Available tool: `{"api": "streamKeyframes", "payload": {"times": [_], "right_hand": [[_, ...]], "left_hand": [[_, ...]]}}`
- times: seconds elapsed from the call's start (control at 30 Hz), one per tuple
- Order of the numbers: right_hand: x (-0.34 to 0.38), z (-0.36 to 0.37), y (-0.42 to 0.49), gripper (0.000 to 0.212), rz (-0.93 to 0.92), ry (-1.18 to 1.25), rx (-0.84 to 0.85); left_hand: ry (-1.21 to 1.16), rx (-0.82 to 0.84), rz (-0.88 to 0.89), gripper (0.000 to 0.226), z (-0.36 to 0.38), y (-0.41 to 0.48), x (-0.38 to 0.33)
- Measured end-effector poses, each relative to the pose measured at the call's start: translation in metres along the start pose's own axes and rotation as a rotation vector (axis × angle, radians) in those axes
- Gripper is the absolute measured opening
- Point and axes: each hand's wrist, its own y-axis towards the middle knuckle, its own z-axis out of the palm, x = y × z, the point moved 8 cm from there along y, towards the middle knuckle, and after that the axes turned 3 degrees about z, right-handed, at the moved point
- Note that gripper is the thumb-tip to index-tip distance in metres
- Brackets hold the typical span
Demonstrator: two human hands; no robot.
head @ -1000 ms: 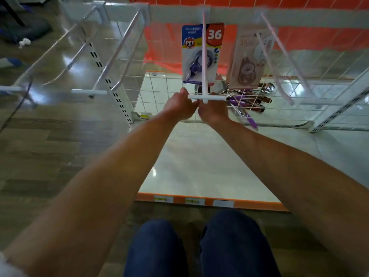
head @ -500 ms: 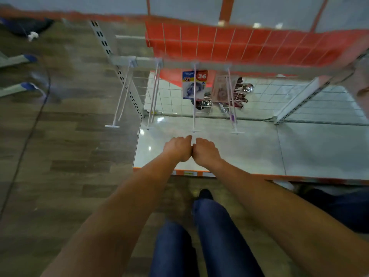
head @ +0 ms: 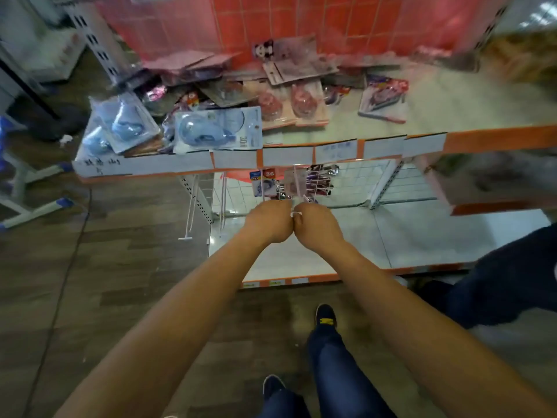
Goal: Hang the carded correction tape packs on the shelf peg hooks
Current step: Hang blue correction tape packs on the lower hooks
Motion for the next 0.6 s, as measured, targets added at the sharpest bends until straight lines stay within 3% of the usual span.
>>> {"api": "streamKeyframes", "payload": {"times": [0.17, 0.33, 0.47, 0.6], "right_hand": [[-0.018, -0.087, 0.002, 0.026, -0.035, 0.044, -0.092], [-0.053, -0.169, 0.037, 0.031, -0.048, 0.016, -0.233], [-0.087, -0.213, 0.070, 0.035, -0.039, 0.050, -0.303], [-0.116, -0.224, 0.103, 0.033, -0.027, 0.045, -0.263]], "left_hand": [[0.056, -0.134, 0.080, 0.025, -0.069, 0.011, -0.065], [0.108, -0.266, 0.106, 0.035, -0.132, 0.053, -0.124], [0.053, -0.328, 0.130, 0.038, -0.151, 0.097, -0.160], [-0.010, -0.332, 0.146, 0.037, -0.151, 0.135, -0.179]]}}
